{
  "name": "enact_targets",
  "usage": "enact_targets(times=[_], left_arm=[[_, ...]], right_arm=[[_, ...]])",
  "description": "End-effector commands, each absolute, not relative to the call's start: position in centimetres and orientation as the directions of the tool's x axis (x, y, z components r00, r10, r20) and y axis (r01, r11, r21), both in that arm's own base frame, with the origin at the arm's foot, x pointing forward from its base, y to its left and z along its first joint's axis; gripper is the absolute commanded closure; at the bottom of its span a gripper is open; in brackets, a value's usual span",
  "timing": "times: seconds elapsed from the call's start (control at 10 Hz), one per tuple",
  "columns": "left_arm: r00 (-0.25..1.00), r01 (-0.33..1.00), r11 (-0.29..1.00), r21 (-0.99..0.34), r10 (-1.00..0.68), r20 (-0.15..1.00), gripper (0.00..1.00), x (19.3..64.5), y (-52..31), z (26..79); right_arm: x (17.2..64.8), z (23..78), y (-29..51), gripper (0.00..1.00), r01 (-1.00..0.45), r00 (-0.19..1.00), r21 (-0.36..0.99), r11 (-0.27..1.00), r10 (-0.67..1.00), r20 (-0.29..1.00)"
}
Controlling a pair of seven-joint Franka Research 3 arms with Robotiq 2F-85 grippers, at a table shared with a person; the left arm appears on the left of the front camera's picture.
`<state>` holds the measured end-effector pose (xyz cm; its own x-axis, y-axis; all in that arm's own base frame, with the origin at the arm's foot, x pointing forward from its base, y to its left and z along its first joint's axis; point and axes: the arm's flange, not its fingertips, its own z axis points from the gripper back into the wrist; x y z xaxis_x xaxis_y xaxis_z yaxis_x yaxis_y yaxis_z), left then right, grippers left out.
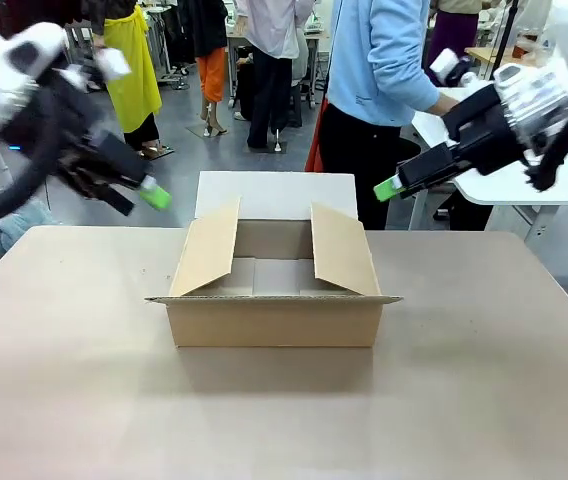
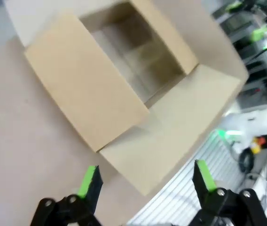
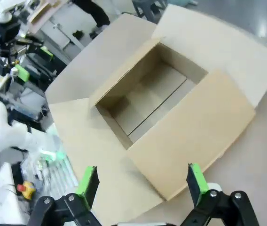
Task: Pack the gift set into the box.
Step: Place both hands on the side flaps of the Package Box and spread them outward.
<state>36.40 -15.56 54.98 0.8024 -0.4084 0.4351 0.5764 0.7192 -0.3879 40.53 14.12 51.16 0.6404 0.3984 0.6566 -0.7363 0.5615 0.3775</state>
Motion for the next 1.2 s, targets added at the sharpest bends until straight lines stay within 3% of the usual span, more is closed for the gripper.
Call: enact_targets(times=[0.0, 0.1, 0.2, 0.3, 0.4, 0.5, 0.7, 1.0, 1.1], left_arm=[[0.806, 0.571, 0.674, -0.469, -0.353, 0.474, 0.00, 35.9, -11.7, 55.1], [0.806, 0.571, 0.674, -0.469, -0.353, 0.474, 0.00, 35.9, -11.7, 55.1], [0.802, 0.577, 0.719, -0.388, -0.411, 0.433, 0.00, 36.7, -16.3, 54.8], [0.805, 0.571, 0.753, -0.328, -0.436, 0.402, 0.00, 37.0, -19.3, 54.8], [0.842, 0.527, 0.803, -0.279, -0.447, 0.303, 0.00, 38.8, -23.0, 54.2], [0.877, 0.461, 0.856, -0.233, -0.400, 0.265, 0.00, 40.1, -25.9, 53.6], [0.935, 0.321, 0.942, -0.100, -0.298, 0.191, 0.00, 42.8, -30.6, 52.1], [0.972, 0.142, 0.985, 0.095, -0.157, 0.175, 0.00, 45.8, -34.8, 49.1], [0.975, 0.116, 0.987, 0.110, -0.135, 0.175, 0.00, 47.1, -35.3, 48.3]], right_arm=[[39.7, 52.1, 12.9, 0.00, -0.657, 0.721, 0.447, 0.607, 0.332, 0.609], [39.7, 52.1, 12.9, 0.00, -0.657, 0.721, 0.447, 0.607, 0.332, 0.609], [40.7, 50.9, 14.1, 0.00, -0.739, 0.638, 0.375, 0.560, 0.402, 0.656], [42.8, 50.5, 16.6, 0.00, -0.923, 0.367, 0.227, 0.309, 0.537, 0.760], [44.8, 49.0, 18.0, 0.00, -0.982, 0.184, 0.126, 0.141, 0.556, 0.811], [46.1, 47.7, 17.8, 0.00, -0.994, 0.099, 0.062, 0.087, 0.536, 0.838], [47.7, 45.3, 17.2, 0.00, -0.999, -0.025, -0.036, 0.011, 0.517, 0.856], [48.8, 42.6, 14.8, 0.00, -0.992, 0.008, -0.050, 0.118, 0.444, 0.896], [48.4, 43.6, 16.3, 0.00, -0.996, -0.029, -0.069, 0.056, 0.534, 0.845]])
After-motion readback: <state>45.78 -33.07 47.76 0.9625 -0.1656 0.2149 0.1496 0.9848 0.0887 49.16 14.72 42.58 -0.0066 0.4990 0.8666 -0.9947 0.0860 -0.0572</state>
